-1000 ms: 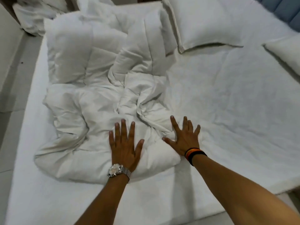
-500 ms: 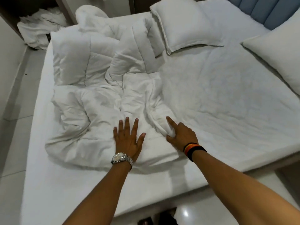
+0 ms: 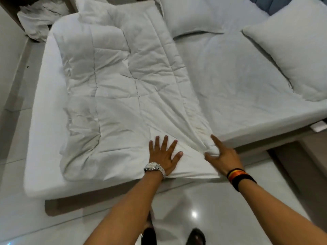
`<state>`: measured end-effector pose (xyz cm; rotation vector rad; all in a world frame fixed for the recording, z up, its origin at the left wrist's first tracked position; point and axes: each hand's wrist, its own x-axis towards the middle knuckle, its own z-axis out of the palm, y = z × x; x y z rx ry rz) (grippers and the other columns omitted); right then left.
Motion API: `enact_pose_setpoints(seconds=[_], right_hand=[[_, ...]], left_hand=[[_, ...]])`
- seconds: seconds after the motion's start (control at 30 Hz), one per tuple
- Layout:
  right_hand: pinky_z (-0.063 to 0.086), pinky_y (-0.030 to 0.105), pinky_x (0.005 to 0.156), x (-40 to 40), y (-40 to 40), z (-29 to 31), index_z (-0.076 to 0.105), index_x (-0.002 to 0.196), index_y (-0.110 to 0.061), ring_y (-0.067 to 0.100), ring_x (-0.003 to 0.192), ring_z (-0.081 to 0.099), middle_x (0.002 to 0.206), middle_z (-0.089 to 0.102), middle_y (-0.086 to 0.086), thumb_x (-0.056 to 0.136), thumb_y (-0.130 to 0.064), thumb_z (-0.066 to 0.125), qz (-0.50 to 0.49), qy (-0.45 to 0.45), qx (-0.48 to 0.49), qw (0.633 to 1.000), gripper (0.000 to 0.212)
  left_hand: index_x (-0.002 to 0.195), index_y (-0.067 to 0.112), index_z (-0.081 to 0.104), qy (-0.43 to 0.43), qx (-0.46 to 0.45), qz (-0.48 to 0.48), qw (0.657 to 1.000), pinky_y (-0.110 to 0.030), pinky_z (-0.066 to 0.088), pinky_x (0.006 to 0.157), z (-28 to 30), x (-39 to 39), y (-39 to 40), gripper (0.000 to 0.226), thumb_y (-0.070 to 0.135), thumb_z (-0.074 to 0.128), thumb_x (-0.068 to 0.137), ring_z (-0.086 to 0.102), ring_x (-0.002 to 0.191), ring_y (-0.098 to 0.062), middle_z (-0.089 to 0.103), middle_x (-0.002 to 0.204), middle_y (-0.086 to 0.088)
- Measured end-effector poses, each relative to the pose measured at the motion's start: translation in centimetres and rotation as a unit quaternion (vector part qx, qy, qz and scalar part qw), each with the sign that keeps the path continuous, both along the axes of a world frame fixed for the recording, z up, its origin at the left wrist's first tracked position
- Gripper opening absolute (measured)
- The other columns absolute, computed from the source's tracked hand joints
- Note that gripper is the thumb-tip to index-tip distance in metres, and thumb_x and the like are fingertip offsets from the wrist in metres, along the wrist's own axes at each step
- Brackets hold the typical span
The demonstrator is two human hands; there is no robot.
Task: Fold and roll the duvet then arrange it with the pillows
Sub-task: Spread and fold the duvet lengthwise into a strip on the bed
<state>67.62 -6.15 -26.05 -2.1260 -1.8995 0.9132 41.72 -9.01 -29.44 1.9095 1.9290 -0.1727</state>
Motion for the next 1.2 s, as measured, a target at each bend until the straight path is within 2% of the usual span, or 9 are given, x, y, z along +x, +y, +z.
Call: enact_pose_setpoints(seconds=[0.17,0.33,0.53,0.67,0.77,0.9,1.03,1.13,1.2], right_hand=[[0.051,0.045,0.096,6.0,-3.5,-2.5,0.02,0.159,-0.047,0.039,0.123,0.057,0.138,0.057,0.017,0.08,-0.074,0.062,0.002,-0.059,-0.04,0.997,0.093],[0.029,0.056,0.117,-0.1,-3.8,-3.3,0.007,0.161,-0.044,0.036,0.149,0.027,0.165,0.025,0.014,0.08,-0.08,0.055,0.07,-0.079,-0.002,0.994,0.1],[0.011,0.058,0.123,-17.7,-3.4,-2.0,0.005,0.161,-0.046,0.026,0.157,0.009,0.172,0.004,0.005,0.088,-0.082,0.037,0.247,-0.017,0.085,0.965,0.087],[0.002,0.058,0.124,-24.8,-2.8,-2.2,-0.005,0.16,-0.047,0.025,0.158,-0.005,0.171,-0.011,0.002,0.09,-0.081,0.033,0.294,-0.013,0.095,0.951,0.086],[0.0,0.06,0.123,-30.2,-1.7,-4.5,-0.009,0.157,-0.051,0.027,0.157,-0.007,0.171,-0.014,0.002,0.09,-0.082,0.032,0.287,-0.015,0.075,0.955,0.085],[-0.001,0.064,0.121,-32.4,-2.3,-5.4,-0.009,0.156,-0.055,0.028,0.157,-0.007,0.171,-0.015,0.004,0.088,-0.085,0.03,0.258,-0.025,0.037,0.965,0.084],[-0.001,0.063,0.122,-33.7,-4.3,-3.3,-0.007,0.156,-0.056,0.024,0.157,-0.01,0.171,-0.015,0.001,0.087,-0.086,0.032,0.263,0.007,0.04,0.964,0.084],[-0.002,0.061,0.122,-34.1,-7.9,-3.2,-0.005,0.157,-0.053,0.021,0.157,-0.012,0.171,-0.015,-0.001,0.089,-0.084,0.028,0.307,0.007,0.043,0.951,0.082],[-0.002,0.065,0.12,-33.2,-10.6,-4.8,-0.005,0.159,-0.05,0.021,0.156,-0.016,0.17,-0.019,0.0,0.089,-0.084,0.025,0.347,-0.053,-0.003,0.937,0.084]], left_hand=[[0.162,0.041,0.01,-0.024,0.015,0.002,1.0,-0.051,-0.017,0.121,-0.2,4.2,-5.0,0.071,0.072,0.014,0.098,-0.012,0.157,-0.026,-0.005,0.172,0.001],[0.163,0.03,0.021,-0.002,0.169,0.172,0.97,-0.055,0.009,0.123,-0.4,-7.8,-9.0,0.074,0.063,0.035,0.098,0.003,0.157,-0.033,0.002,0.171,-0.01],[0.163,0.027,-0.006,-0.033,0.132,0.483,0.865,-0.062,0.012,0.122,0.3,-24.8,-10.9,0.131,0.101,0.036,0.063,-0.001,0.156,-0.039,-0.008,0.17,-0.015],[0.163,0.023,-0.01,-0.137,0.117,0.474,0.862,-0.055,0.021,0.123,1.1,-29.0,-8.6,0.157,0.083,0.08,0.049,0.021,0.153,-0.039,0.016,0.168,-0.018],[0.163,0.03,-0.003,-0.23,0.131,0.413,0.872,-0.048,0.041,0.114,-0.3,-31.4,-6.9,0.146,0.061,0.092,0.057,0.051,0.136,-0.034,0.047,0.153,-0.017],[0.147,0.039,0.03,-0.239,0.142,0.407,0.87,-0.032,0.053,0.078,0.5,-31.3,-7.7,0.095,0.062,0.083,0.071,0.068,0.103,-0.032,0.068,0.123,-0.004],[0.14,0.036,0.042,-0.245,0.213,0.5,0.803,-0.029,0.045,0.067,3.2,-32.5,-13.9,0.073,0.058,0.077,0.08,0.062,0.077,-0.022,0.067,0.093,-0.002],[0.144,0.027,0.042,-0.202,0.224,0.551,0.778,-0.03,0.042,0.066,3.5,-32.3,-19.7,0.075,0.053,0.077,0.083,0.062,0.079,-0.025,0.062,0.083,-0.003],[0.152,0.018,0.036,-0.202,0.17,0.585,0.767,-0.035,0.048,0.077,1.4,-31.8,-22.7,0.089,0.051,0.078,0.082,0.064,0.095,-0.031,0.064,0.096,-0.01]])
